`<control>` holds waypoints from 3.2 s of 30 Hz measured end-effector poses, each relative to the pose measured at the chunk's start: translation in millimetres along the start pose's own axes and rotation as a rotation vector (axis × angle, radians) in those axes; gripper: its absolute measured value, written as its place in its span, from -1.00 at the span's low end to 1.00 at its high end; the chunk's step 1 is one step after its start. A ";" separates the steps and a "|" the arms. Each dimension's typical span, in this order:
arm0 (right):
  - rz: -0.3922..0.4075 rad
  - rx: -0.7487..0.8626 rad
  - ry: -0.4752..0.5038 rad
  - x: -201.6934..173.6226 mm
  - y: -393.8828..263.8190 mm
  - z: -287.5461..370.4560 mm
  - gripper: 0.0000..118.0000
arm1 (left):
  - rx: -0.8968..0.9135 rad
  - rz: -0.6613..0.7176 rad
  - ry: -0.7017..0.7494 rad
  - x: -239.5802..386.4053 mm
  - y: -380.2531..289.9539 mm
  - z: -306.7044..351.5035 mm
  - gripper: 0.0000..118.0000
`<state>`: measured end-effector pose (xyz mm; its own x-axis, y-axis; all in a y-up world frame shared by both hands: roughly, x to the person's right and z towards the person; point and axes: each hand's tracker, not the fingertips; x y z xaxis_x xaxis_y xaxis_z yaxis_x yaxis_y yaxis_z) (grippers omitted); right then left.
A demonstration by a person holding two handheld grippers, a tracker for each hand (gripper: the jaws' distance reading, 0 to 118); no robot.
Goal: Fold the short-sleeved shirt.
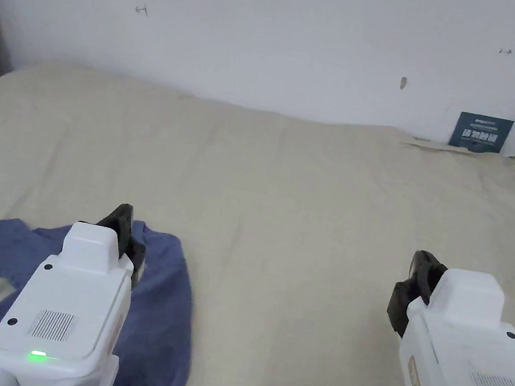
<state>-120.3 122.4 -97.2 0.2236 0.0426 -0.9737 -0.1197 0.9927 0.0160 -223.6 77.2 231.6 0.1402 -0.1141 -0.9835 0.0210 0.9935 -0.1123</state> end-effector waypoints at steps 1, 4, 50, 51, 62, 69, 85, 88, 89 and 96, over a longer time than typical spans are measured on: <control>0.003 0.002 0.020 -7.6 1.1 -3.2 -1.00 | -0.001 -0.001 0.017 -9.1 -0.8 2.5 -1.00; 0.006 0.009 0.080 -32.4 4.2 -11.5 -1.00 | -0.010 -0.009 0.083 -36.5 -2.6 10.5 -1.00; 0.080 -0.040 0.334 -128.4 -5.4 -56.4 -1.00 | -0.803 0.218 0.098 -145.4 -83.9 -90.4 0.86; 0.080 -0.044 0.325 -124.6 -6.4 -57.9 -1.00 | -0.824 0.201 0.082 -140.8 -90.7 -97.3 0.86; 0.081 -0.097 0.245 -87.0 -20.5 -69.0 -1.00 | -1.152 0.131 0.048 -104.4 -157.1 -136.4 0.35; 0.069 -0.113 0.223 -72.5 -23.5 -67.5 -1.00 | -1.097 0.108 0.007 -92.5 -131.8 -124.7 -1.00; 0.025 -0.067 0.125 -10.3 -9.3 -37.9 -1.00 | -0.668 0.295 -0.222 -71.5 25.6 -138.1 -1.00; 0.023 -0.053 0.091 4.8 -5.3 -29.2 -1.00 | -0.601 0.243 -0.309 -34.8 61.6 -146.4 -1.00; 0.021 -0.047 0.079 10.3 -3.8 -26.0 -1.00 | -0.579 0.225 -0.341 -18.9 72.4 -148.0 -1.00; 0.019 -0.016 -0.020 50.8 5.0 -3.6 -1.00 | -0.480 0.166 -0.578 83.3 127.0 -146.4 -1.00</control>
<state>-113.1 129.2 -147.5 0.2404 0.0643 -0.9685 -0.1393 0.9898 0.0312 -354.2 194.5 114.7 0.6019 0.1836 -0.7772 -0.4587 0.8761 -0.1483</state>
